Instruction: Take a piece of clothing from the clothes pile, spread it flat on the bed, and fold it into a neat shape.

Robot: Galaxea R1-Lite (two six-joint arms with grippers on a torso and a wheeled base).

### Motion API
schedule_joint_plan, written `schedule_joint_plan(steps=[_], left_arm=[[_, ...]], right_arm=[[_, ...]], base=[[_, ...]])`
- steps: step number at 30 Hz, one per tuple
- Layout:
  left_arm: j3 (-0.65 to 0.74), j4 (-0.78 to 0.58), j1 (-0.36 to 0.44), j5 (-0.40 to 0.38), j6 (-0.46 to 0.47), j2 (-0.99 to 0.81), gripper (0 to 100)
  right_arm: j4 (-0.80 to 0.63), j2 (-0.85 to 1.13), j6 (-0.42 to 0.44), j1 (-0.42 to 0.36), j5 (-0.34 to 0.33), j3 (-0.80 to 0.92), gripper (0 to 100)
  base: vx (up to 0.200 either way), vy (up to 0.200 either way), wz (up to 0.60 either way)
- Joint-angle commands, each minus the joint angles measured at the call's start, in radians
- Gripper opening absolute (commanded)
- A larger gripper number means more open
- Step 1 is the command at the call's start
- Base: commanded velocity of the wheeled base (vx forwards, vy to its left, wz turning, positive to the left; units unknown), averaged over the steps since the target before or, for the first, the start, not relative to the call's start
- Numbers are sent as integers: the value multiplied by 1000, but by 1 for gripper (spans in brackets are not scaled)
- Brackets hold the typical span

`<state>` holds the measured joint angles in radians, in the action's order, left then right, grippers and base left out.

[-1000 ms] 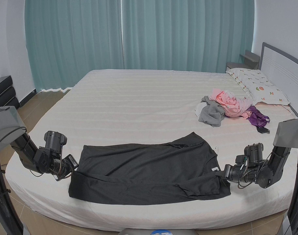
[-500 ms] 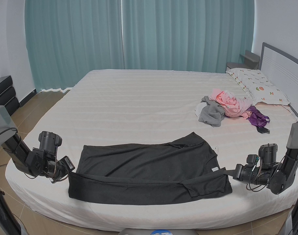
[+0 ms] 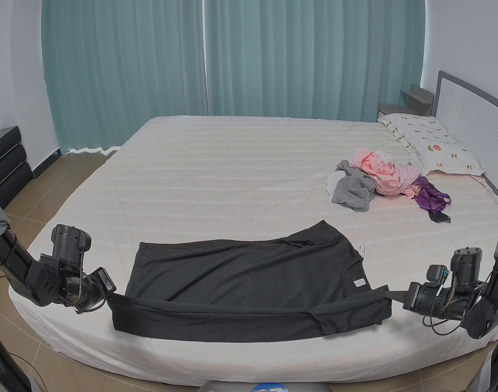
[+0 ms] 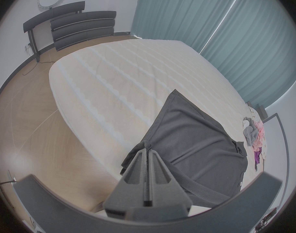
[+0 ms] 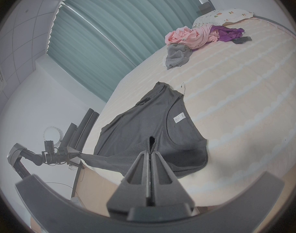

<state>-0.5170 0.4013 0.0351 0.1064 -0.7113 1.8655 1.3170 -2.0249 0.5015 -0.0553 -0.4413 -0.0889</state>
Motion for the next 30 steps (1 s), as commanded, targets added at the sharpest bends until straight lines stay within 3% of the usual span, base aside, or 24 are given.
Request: schedule_joint_plan(steps=[1,15,30], left_arm=[[34,1,0,-1,1,-29,0],[78,2,0,-1,19,-45,0],[-78,11,-24,-4,18,161,0]], right_arm=[[25,22,-4,-5,-1,44,0],[90,-1,0,-9,1,87,0],[30,-173,3,-12,21,-130,0]], base=[[0,0,0],[0,0,0],[0,0,0]])
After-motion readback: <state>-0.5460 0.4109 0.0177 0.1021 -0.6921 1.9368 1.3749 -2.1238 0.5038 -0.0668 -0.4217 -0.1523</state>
